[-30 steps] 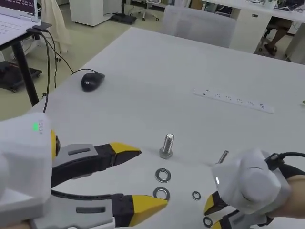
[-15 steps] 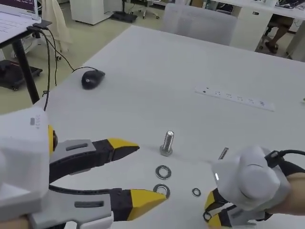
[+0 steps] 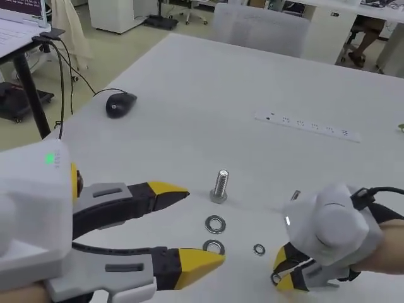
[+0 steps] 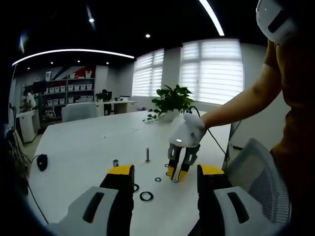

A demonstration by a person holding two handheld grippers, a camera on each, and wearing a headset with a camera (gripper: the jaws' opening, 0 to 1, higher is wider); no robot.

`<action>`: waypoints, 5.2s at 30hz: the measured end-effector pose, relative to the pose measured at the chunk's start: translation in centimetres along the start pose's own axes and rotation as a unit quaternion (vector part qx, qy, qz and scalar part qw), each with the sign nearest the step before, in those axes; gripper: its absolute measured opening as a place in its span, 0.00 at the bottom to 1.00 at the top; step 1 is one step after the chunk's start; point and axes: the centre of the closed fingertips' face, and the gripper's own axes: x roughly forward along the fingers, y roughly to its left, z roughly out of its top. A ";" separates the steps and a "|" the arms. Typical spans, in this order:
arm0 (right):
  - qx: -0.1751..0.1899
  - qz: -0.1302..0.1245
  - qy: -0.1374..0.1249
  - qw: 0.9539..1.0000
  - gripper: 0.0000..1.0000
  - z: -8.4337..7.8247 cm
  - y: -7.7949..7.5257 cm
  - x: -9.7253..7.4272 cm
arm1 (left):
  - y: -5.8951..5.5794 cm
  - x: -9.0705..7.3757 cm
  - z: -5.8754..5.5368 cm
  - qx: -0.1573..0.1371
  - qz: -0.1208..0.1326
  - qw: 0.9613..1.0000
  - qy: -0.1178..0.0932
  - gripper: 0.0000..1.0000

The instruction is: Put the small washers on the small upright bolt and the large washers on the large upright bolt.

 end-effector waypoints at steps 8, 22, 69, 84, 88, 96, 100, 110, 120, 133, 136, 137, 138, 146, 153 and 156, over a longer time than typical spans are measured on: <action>0.018 -0.027 -0.006 0.999 0.12 -0.5 -1.9 -4.0 | -0.2 0.3 0.2 0.005 -0.003 1.000 0.002 0.50; 0.049 -0.100 0.003 0.994 0.12 -2.7 -8.3 -9.5 | -1.0 0.6 0.3 0.004 -0.009 1.000 0.003 0.50; 0.035 -0.066 0.041 0.996 0.12 -3.0 -12.6 -6.1 | -0.2 0.3 0.3 -0.003 0.003 1.000 0.003 0.50; 0.031 -0.055 0.046 0.997 0.13 -4.0 -12.5 -3.1 | -0.6 0.5 0.4 -0.005 0.002 1.000 0.006 0.50; 0.032 -0.050 0.046 0.997 0.13 -4.3 -12.3 -2.2 | -0.6 0.5 0.3 -0.005 0.003 1.000 0.009 0.50; 0.028 -0.049 0.052 0.997 0.15 -5.0 -12.2 -1.2 | -0.5 0.5 0.1 -0.010 0.004 1.000 0.011 0.50; 0.033 -0.052 0.045 0.997 0.16 -4.9 -12.1 -1.8 | -0.5 0.5 0.1 -0.009 0.003 1.000 0.012 0.50; 0.036 -0.075 0.036 0.996 0.17 -5.1 -11.0 -4.2 | -1.0 0.5 0.4 0.003 -0.001 1.000 0.014 0.50; 0.046 -0.090 0.020 0.995 0.18 -5.5 -8.1 -5.5 | -1.5 -0.7 0.5 0.016 0.010 1.000 0.022 0.50; 0.056 -0.085 0.010 0.995 0.17 -6.1 -4.1 -5.3 | -3.3 -1.4 1.3 0.027 0.013 0.999 0.015 0.51; 0.061 -0.085 0.008 0.995 0.18 -6.2 -3.6 -5.0 | -3.5 -1.6 1.3 0.028 0.013 0.999 0.015 0.50; 0.064 -0.083 0.007 0.994 0.18 -6.2 -3.5 -5.0 | -3.6 -1.6 1.3 0.027 0.013 0.999 0.014 0.50; 0.064 -0.082 0.006 0.995 0.18 -6.3 -3.5 -4.8 | -3.7 -1.6 1.3 0.027 0.011 0.999 0.013 0.50; 0.069 -0.069 0.008 0.995 0.18 -6.5 -3.3 -3.8 | -3.7 -1.4 1.3 0.024 0.011 1.000 0.013 0.50; 0.073 -0.059 0.013 0.996 0.18 -6.9 -3.9 -2.8 | -3.7 -1.0 1.4 0.021 0.005 1.000 0.012 0.50; 0.074 -0.055 0.013 0.996 0.19 -6.9 -4.4 -2.4 | -3.8 -0.7 1.5 0.019 -0.001 1.000 0.009 0.51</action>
